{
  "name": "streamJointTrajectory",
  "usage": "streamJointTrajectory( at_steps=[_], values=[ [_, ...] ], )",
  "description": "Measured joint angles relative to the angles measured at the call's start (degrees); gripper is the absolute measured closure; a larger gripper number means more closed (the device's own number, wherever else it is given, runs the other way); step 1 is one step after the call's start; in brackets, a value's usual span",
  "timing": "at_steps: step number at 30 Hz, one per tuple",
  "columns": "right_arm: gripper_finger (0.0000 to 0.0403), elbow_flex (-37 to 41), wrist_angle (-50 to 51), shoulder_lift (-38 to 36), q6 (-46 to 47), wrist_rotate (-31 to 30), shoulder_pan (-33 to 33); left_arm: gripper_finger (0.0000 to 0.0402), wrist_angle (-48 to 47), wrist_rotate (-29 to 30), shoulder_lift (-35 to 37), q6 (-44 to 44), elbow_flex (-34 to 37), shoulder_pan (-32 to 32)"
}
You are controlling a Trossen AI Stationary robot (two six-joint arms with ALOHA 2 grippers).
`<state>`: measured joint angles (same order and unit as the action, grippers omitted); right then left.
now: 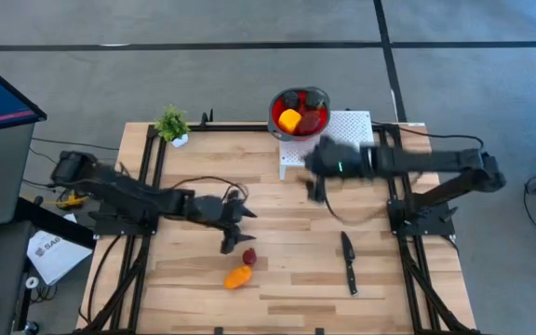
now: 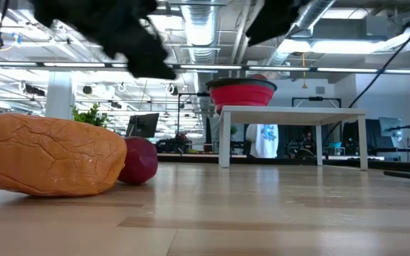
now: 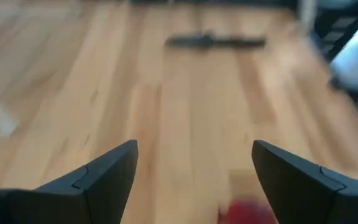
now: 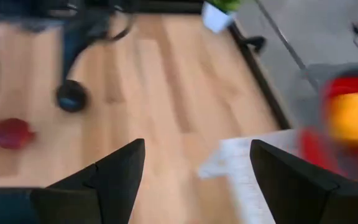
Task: Pick & Place Fruit
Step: Put the plum into the red strainer bowl
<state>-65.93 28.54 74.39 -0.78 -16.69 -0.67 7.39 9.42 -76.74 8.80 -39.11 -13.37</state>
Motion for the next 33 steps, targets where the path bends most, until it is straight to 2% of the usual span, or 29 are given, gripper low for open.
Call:
streamJointTrajectory(
  at_steps=[3,8,11,14,19,21,26,33],
  values=[
    [0.0117,13.2,-16.9,-2.9,3.9,-4.5,7.8,0.0092,-9.8,6.6,3.8,3.5,0.4,-4.2],
    [0.0117,30.2,-48.5,-1.1,5.8,-8.9,17.6,0.0092,-10.6,11.0,6.0,11.0,6.7,-8.9],
    [0.0117,36.0,-62.0,2.6,6.2,-9.1,20.8,0.0092,-9.4,13.2,5.9,18.0,11.9,-10.1],
    [0.0117,38.1,-71.0,6.7,7.3,-9.2,22.0,0.0092,-2.4,16.6,5.0,22.6,17.6,-10.1],
    [0.0117,37.6,-78.0,13.1,7.3,-9.4,21.0,0.0092,19.5,18.6,1.8,20.2,25.4,-10.0],
    [0.0117,36.8,-78.8,15.0,7.3,-9.3,20.5,0.0092,24.3,18.6,-0.6,18.4,26.4,-10.0],
    [0.0117,34.1,-78.9,18.9,7.3,-9.3,19.4,0.0092,28.1,18.5,-7.9,12.9,25.6,-10.0],
    [0.0117,32.0,-78.2,21.2,6.8,-9.0,19.2,0.0094,30.4,18.5,-17.3,12.7,21.8,-9.1]
  ],
)
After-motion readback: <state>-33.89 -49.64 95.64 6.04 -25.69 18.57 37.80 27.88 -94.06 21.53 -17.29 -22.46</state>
